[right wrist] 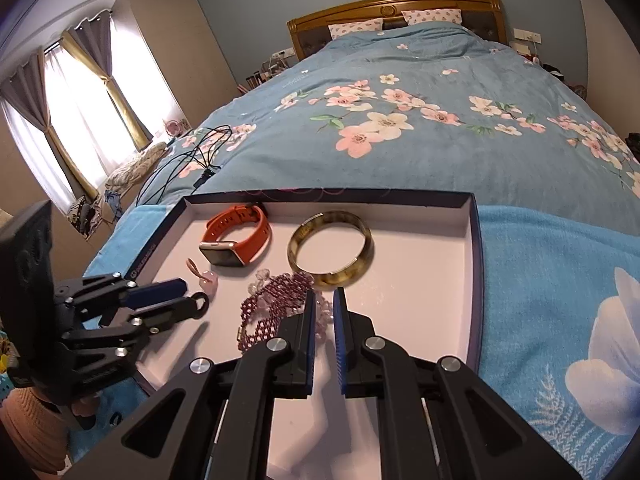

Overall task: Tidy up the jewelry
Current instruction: 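Open right tool to drop purple bracelet while left tool releases black ring in tray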

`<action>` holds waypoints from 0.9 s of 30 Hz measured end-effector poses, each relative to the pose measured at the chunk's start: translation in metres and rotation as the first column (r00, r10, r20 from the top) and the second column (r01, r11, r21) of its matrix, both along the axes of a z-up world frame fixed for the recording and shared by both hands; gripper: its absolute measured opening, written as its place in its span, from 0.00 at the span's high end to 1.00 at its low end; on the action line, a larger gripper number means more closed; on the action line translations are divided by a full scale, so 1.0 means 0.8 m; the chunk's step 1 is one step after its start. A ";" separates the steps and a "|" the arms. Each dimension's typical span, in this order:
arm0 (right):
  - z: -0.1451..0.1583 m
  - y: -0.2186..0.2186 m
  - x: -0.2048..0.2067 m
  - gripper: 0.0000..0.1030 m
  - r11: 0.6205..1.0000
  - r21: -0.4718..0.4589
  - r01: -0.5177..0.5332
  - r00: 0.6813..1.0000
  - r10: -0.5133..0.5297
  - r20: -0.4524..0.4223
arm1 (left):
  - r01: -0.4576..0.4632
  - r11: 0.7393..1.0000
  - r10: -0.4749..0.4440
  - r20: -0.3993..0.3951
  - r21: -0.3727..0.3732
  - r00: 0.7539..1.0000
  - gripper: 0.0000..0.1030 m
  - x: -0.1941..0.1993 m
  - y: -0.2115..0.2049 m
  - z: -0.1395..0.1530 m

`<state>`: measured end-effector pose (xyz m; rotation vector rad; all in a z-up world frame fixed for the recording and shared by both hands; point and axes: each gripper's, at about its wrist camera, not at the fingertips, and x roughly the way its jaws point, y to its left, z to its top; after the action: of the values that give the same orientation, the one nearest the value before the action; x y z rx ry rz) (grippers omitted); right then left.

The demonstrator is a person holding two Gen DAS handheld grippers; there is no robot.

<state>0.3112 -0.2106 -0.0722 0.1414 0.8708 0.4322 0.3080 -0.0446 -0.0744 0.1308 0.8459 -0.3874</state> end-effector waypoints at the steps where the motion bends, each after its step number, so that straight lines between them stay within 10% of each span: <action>1: 0.000 -0.001 -0.001 0.92 1.000 0.000 0.002 1.000 -0.002 -0.003 | 0.002 1.000 -0.002 0.007 -0.004 1.000 0.72 -0.002 0.001 0.003; 9: 0.026 -0.011 -0.041 0.75 1.000 -0.008 -0.007 0.998 0.007 0.058 | 0.014 1.000 -0.012 0.069 -0.025 0.998 0.65 -0.045 0.018 0.028; 27: 0.005 0.001 -0.186 0.74 0.984 -0.092 -0.156 0.986 0.160 0.039 | 0.039 0.996 -0.034 0.061 -0.077 0.998 0.62 -0.201 0.071 0.014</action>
<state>0.1625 -0.2101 -0.0680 -0.0192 0.8576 0.5420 0.1469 0.0124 -0.0628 0.0846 0.7694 -0.4481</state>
